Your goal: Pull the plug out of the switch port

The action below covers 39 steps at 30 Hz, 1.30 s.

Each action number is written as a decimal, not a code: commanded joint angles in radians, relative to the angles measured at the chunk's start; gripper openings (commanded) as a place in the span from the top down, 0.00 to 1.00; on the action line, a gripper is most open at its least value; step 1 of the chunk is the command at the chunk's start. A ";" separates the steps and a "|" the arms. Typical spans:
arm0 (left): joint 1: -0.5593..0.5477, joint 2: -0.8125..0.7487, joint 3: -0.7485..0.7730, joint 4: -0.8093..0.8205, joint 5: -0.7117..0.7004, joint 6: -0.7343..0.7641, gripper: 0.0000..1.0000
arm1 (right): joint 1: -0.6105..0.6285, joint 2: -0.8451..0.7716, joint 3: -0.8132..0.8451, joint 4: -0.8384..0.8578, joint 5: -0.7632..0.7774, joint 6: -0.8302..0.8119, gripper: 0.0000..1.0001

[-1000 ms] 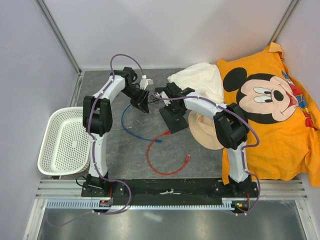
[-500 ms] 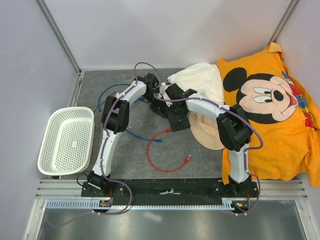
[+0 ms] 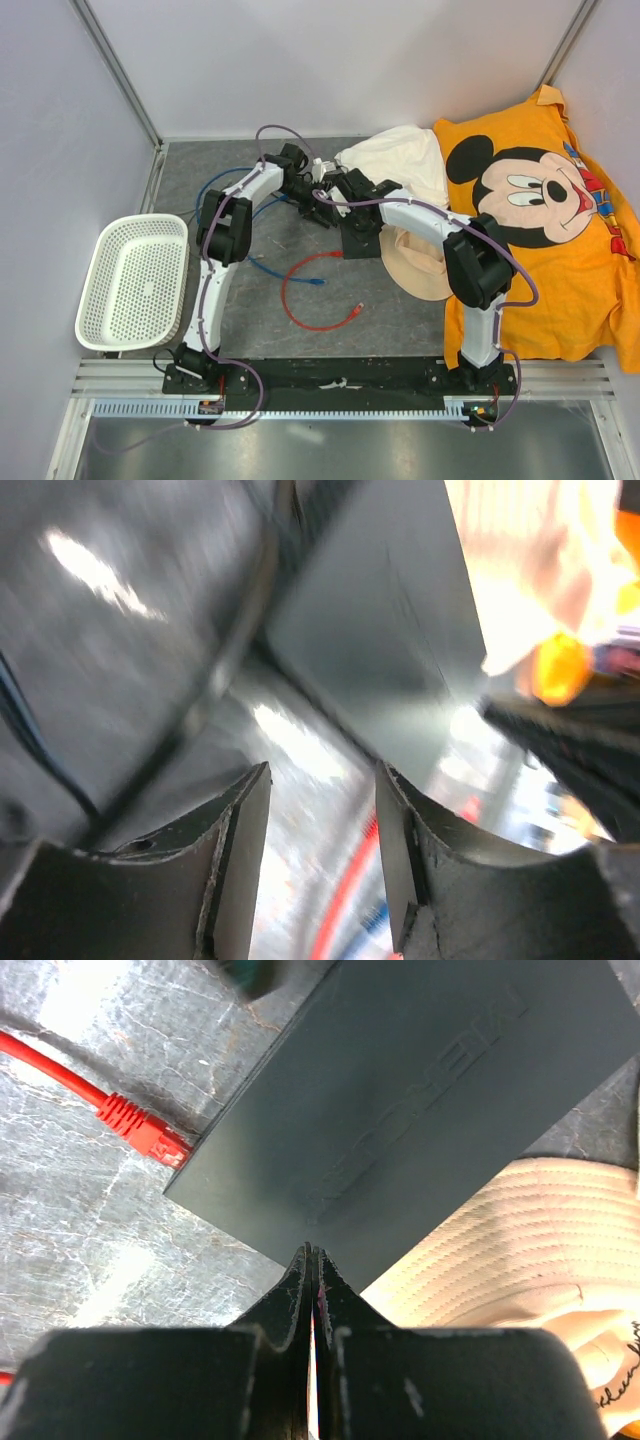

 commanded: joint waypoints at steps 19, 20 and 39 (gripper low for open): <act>-0.020 -0.103 -0.323 0.032 0.240 0.034 0.49 | -0.009 0.078 0.002 0.016 -0.034 0.004 1.00; -0.030 -0.103 -0.331 0.030 0.243 0.036 0.50 | -0.009 0.077 0.000 0.016 -0.034 0.005 1.00; -0.047 0.001 -0.245 0.015 0.273 -0.033 0.54 | -0.009 0.075 -0.003 0.011 -0.034 0.008 1.00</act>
